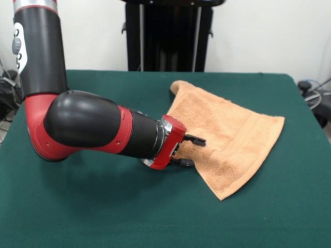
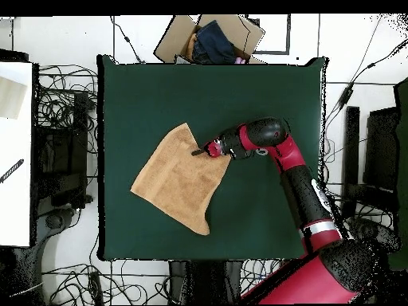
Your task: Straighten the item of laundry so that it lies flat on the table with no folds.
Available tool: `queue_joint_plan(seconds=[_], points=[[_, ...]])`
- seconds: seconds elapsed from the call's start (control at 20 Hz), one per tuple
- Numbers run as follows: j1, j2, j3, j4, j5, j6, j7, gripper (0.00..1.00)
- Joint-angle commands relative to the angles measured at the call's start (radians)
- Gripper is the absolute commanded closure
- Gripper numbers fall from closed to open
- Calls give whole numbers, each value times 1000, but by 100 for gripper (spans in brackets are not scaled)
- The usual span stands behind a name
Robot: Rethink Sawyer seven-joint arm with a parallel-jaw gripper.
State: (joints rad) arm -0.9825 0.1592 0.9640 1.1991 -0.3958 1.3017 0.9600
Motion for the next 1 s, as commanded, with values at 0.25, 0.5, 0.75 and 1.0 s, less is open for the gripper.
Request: queue_joint_plan(seconds=[0.25, 0.5, 0.75, 1.0], points=[[20, 36, -128, -138, -65, 93, -245, 0], [10, 34, -130, -135, -72, 94, -255, 0], [8, 25, -127, -132, -73, 100, -252, 0], [12, 5, -127, -177, -88, 161, -293, 0]])
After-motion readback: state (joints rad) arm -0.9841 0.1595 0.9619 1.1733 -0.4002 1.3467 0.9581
